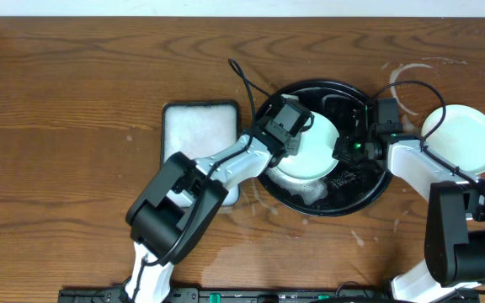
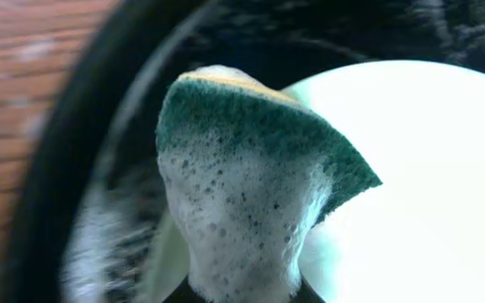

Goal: Clean dirty plates on tray and stack at the side
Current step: 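Scrub the pale green plate with the sponge while right gripper holds it, then return the sponge to the foam tray with the left gripper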

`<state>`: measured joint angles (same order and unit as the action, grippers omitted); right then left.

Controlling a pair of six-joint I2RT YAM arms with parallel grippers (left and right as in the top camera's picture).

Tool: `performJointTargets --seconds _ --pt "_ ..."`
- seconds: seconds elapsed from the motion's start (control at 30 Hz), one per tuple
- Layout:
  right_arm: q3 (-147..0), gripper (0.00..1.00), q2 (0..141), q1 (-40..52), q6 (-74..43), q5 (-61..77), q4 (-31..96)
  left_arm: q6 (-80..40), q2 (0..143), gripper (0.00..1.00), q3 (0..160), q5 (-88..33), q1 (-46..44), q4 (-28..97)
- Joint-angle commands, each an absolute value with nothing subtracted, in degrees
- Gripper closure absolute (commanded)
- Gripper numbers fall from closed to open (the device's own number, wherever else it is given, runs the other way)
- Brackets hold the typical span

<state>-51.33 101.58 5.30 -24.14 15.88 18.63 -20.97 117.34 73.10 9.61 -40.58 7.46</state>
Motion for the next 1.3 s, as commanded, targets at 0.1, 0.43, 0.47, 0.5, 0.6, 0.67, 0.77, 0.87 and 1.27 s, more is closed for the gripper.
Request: performJointTargets --seconds 0.1,0.43,0.47,0.5,0.6,0.67,0.77,0.87,1.27 --pt "-48.6 0.99 105.5 6.3 -24.6 17.0 21.0 -17.2 109.2 0.92 72.0 20.9 -39.8 11.4" --pt "-49.1 0.99 96.6 6.7 -18.9 21.2 21.2 -22.0 86.9 0.93 72.0 16.0 -30.4 21.4" --pt "-49.1 0.99 94.5 6.9 -18.4 21.0 21.2 -22.0 85.4 0.93 72.0 15.1 -28.1 24.1" --pt "-49.1 0.99 92.7 7.2 -18.0 20.8 21.3 -21.9 84.3 0.93 72.0 14.9 -25.8 27.1" --pt "-49.1 0.99 85.8 8.4 -17.6 16.6 21.6 -21.9 83.4 0.93 72.0 14.8 -19.5 35.7" --pt "-49.1 0.99 80.9 9.7 -16.6 11.9 21.6 -21.9 84.0 0.92 71.5 14.4 -16.3 39.8" --pt "-49.1 0.99 74.8 12.0 -15.3 2.8 21.7 -21.9 85.6 0.92 69.8 11.4 -13.0 42.5" --pt "-49.1 0.99 69.4 14.3 -14.8 -8.1 22.1 -21.9 87.6 0.93 67.6 8.1 -11.3 42.4" --pt "-49.2 0.99 62.7 22.8 13.8 -41.9 14.2 -21.9 100.2 0.92 67.2 3.4 -11.0 41.4"
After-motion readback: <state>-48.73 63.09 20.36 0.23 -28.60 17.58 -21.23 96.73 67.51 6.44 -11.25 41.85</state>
